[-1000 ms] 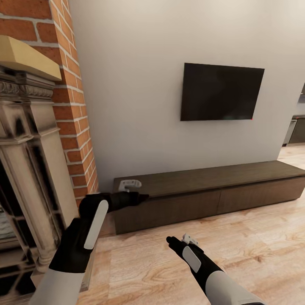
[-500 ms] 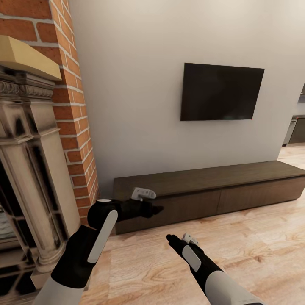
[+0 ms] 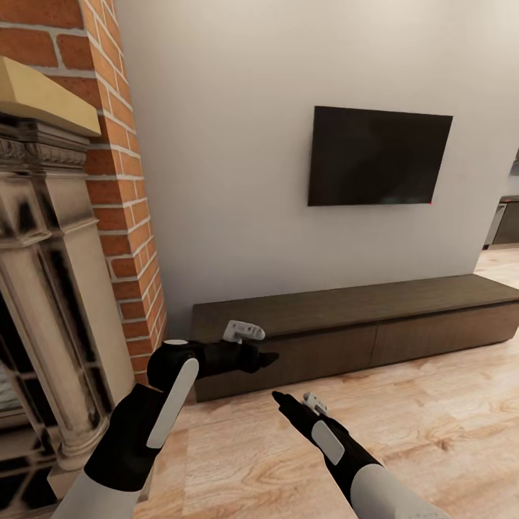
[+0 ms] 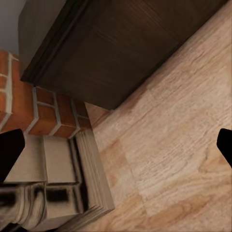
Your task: Place each of the two pumpkins and all three candles from the living room inside a cabinet in the living room (use any cabinet), then make sure every cabinet is closed, and position the cauldron so it is next to a table in the living room.
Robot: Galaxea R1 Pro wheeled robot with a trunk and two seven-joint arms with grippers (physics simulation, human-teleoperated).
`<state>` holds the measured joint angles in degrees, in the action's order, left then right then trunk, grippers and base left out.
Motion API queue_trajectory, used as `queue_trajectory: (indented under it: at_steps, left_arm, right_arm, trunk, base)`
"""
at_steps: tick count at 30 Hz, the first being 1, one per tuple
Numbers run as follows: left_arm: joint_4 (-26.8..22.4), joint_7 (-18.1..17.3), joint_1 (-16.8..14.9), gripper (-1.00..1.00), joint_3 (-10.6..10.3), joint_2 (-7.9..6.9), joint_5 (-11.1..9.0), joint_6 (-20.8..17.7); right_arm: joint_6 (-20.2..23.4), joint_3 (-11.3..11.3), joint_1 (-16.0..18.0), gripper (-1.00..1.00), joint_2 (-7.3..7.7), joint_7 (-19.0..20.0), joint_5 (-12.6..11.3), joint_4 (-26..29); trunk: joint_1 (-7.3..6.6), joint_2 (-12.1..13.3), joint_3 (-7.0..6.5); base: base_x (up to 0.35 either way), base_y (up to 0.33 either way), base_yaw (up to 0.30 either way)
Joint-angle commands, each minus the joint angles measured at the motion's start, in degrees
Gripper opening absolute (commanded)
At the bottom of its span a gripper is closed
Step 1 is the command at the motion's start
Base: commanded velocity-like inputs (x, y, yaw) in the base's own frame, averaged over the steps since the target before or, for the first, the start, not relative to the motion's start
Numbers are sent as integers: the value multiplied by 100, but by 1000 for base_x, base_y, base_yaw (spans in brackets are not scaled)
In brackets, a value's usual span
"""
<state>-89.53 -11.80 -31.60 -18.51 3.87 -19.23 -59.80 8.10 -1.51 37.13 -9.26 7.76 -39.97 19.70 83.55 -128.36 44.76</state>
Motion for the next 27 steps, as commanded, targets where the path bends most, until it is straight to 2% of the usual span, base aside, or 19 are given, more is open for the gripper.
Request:
queue_trajectory:
  at_steps: [1,11,27]
  left_arm:
    - [-1,-61,-4,100,5,2,58,-20]
    - [23,-56,-4,100,11,7,60,-20]
    - [38,-45,-8,100,12,8,78,-20]
  right_arm:
    - [17,-14,1,100,3,25,-48,3]
    - [17,-12,-3,100,4,100,-55,-10]
    - [17,-8,-4,100,4,103,-55,-10]
  trunk:
    - [-1,-3,6]
    - [-1,-3,6]
    - [-1,-3,6]
  base:
    - [36,0,0]
    - [91,-9,25]
    - [5,-72,240]
